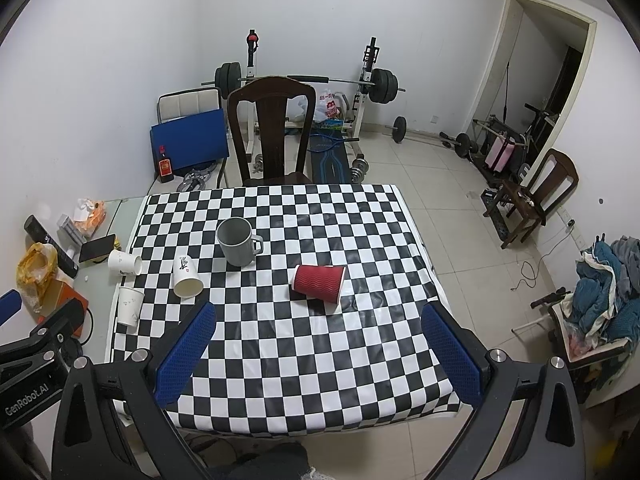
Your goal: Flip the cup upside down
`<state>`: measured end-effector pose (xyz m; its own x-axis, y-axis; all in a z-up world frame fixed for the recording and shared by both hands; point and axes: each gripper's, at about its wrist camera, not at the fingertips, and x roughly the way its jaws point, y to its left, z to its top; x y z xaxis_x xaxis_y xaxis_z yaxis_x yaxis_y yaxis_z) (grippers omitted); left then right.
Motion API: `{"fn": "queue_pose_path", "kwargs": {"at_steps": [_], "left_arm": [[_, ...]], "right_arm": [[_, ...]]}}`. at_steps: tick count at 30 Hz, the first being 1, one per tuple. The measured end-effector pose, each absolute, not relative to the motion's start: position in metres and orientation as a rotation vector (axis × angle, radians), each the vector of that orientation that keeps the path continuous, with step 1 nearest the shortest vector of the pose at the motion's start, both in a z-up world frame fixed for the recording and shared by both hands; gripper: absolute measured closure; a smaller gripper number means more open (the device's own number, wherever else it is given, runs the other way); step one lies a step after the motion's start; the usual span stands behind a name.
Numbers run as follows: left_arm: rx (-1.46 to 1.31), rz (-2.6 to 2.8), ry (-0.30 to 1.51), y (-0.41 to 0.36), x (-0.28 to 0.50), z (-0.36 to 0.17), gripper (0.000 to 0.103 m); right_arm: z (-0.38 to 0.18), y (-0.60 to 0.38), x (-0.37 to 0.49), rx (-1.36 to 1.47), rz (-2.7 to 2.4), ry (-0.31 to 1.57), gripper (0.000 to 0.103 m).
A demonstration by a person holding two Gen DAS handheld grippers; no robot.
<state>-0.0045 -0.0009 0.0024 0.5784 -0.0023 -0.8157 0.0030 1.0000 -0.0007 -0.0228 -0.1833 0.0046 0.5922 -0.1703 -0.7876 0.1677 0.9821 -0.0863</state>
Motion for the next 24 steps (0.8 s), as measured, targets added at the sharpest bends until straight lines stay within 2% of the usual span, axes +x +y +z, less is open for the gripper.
{"fn": "queue_pose_path", "kwargs": {"at_steps": [24], "left_arm": [[0.018,0.04,0.932,-0.0064,0.0028,-0.006,0.0]], "right_arm": [[-0.0043,-0.1882,-0.0133,0.028,-0.201,0.931,0.0]]}}
